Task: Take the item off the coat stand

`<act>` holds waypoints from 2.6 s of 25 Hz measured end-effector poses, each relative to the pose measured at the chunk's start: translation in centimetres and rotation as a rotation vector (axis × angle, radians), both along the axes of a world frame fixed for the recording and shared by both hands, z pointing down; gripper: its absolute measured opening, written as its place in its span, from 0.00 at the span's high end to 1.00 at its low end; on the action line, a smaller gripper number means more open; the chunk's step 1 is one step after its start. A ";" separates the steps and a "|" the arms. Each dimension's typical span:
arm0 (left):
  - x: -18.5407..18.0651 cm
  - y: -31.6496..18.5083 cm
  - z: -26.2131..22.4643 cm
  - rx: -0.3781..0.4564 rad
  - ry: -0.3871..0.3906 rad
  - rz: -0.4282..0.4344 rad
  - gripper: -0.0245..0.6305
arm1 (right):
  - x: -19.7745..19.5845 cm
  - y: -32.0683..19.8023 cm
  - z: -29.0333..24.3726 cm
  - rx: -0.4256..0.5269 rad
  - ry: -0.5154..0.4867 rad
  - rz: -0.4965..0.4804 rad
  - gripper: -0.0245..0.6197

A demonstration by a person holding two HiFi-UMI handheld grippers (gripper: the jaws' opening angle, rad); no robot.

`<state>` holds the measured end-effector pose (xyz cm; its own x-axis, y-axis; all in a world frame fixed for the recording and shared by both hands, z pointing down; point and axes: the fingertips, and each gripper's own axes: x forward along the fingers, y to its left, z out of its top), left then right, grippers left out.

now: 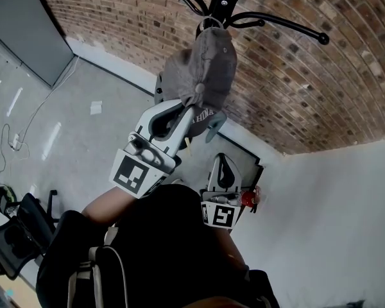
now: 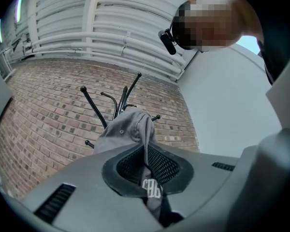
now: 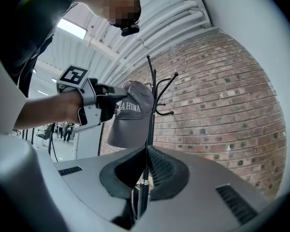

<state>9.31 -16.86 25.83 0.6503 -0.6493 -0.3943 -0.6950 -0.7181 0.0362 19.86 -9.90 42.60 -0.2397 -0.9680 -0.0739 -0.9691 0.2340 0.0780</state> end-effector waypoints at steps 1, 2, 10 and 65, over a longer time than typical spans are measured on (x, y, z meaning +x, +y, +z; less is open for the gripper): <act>-0.1 0.2 -0.2 0.003 0.001 0.003 0.90 | -0.1 0.1 0.0 0.000 -0.003 0.000 0.93; -0.3 0.4 -0.3 0.006 0.001 0.006 0.90 | -0.2 0.2 0.0 0.000 -0.003 -0.001 0.93; -1.8 2.6 -1.0 0.022 0.018 0.020 0.90 | -1.4 1.3 -0.5 0.020 -0.004 -0.001 0.93; -15.2 12.0 10.8 -0.200 -0.105 0.106 0.91 | -17.4 6.2 -5.4 0.016 0.006 0.036 0.93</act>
<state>-5.93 -4.88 36.67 0.7496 -0.6336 -0.1914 -0.6237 -0.7730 0.1164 2.42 -3.68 37.24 -0.2057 -0.9746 -0.0883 -0.9762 0.1981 0.0877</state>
